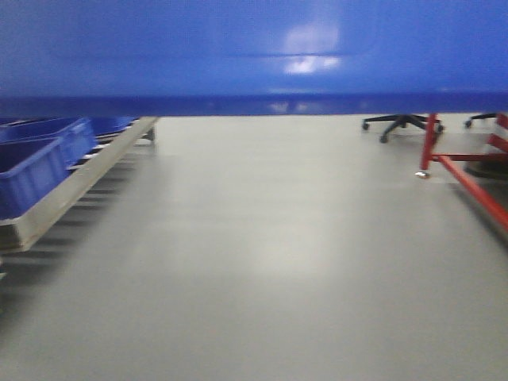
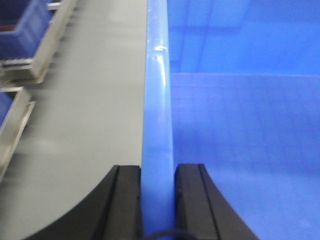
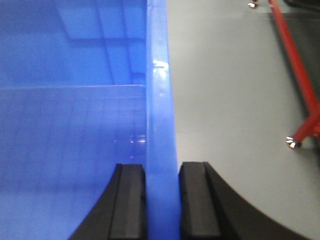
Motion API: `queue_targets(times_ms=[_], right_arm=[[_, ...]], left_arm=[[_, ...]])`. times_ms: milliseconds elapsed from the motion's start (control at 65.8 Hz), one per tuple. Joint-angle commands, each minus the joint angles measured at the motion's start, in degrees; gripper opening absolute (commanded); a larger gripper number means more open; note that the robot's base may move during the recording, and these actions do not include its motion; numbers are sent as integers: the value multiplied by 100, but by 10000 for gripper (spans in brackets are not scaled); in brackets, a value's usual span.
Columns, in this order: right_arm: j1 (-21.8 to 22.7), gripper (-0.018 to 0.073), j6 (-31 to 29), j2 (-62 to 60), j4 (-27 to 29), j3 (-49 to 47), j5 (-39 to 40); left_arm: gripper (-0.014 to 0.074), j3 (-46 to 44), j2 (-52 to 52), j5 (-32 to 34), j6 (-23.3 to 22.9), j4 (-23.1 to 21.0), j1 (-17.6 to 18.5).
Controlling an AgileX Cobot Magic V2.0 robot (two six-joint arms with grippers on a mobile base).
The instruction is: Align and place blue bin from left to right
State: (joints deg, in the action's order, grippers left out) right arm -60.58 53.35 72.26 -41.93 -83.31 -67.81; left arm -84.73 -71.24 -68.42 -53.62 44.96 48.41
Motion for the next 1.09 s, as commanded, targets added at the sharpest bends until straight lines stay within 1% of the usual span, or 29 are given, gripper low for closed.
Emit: queue_targets(times_ms=[0,1079], right_arm=[[-53,-79,27,-14,-125,-55,1300],[-53,-79,27,-14,-125,-55,1300]], left_arm=[[-111,-65,11,942,-37,-72,66],[-111,-65,11,942,-37,-72,66]])
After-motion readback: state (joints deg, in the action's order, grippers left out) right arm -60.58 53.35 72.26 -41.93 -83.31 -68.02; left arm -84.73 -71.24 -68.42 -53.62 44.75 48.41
